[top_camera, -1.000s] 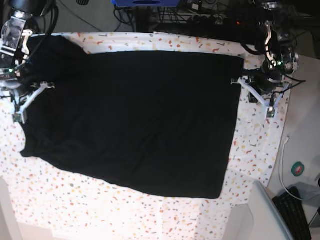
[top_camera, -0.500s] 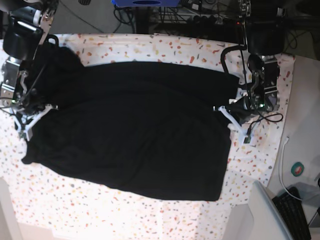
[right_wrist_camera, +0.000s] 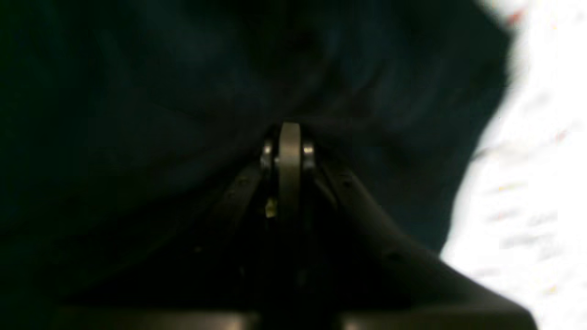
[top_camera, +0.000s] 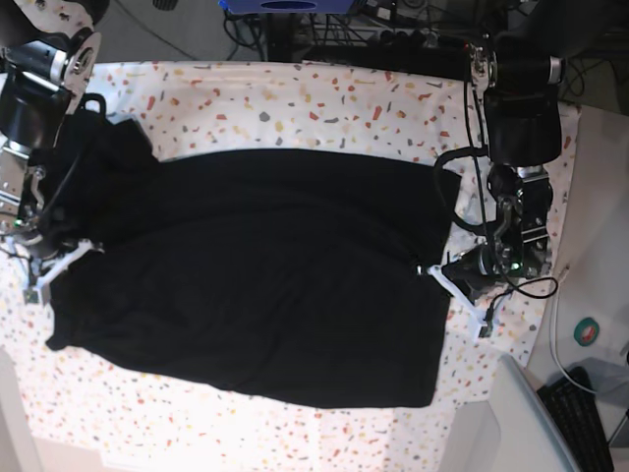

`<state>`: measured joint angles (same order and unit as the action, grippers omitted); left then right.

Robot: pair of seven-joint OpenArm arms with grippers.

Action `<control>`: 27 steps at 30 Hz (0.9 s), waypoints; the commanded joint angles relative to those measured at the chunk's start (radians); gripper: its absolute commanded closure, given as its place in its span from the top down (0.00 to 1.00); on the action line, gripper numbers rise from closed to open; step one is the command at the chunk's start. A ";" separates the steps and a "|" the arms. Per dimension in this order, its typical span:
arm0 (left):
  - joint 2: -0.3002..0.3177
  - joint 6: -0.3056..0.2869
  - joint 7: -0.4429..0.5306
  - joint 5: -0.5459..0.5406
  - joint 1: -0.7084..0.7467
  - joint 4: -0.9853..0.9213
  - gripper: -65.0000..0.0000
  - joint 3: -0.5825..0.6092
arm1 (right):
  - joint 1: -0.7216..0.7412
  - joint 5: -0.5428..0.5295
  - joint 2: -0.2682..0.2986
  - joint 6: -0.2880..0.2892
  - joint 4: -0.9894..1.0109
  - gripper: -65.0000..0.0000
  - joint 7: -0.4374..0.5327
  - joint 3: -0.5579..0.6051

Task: Layout the t-shirt on the table in an organized manner, then fold the t-shirt properly
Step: 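Regrasp the shirt edge with both grippers further along the hem, then lift the shirt with both grippers, flip it, and lay it flat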

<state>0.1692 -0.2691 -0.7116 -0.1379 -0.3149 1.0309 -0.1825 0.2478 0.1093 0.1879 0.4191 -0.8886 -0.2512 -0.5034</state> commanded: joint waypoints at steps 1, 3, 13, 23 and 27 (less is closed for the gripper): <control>0.010 -0.005 0.017 -0.002 -0.002 0.047 0.00 -0.002 | -0.003 -0.013 0.015 0.001 -0.077 0.00 0.031 -0.005; 0.036 -0.005 0.017 -0.002 0.052 0.137 0.00 -0.002 | -0.069 -0.015 0.005 0.001 -0.214 0.00 0.028 -0.002; 0.030 -0.005 0.017 -0.012 0.415 0.564 0.00 -0.188 | -0.331 -0.018 -0.149 0.005 -0.717 0.00 -0.178 -0.126; -0.082 -0.026 0.023 -0.052 0.541 0.490 0.73 -0.331 | -0.537 -0.478 -0.166 0.007 -0.797 0.73 -0.279 -0.275; -0.073 -0.124 0.023 -0.234 0.529 0.383 0.73 -0.329 | -0.558 -0.547 -0.121 0.007 -0.720 0.67 -0.273 -0.283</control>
<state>0.0868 -0.3943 -0.7013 -0.3645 0.2195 1.3998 -0.5091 -0.3134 -0.4213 0.0463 0.4206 -1.5932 -0.5503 -0.7807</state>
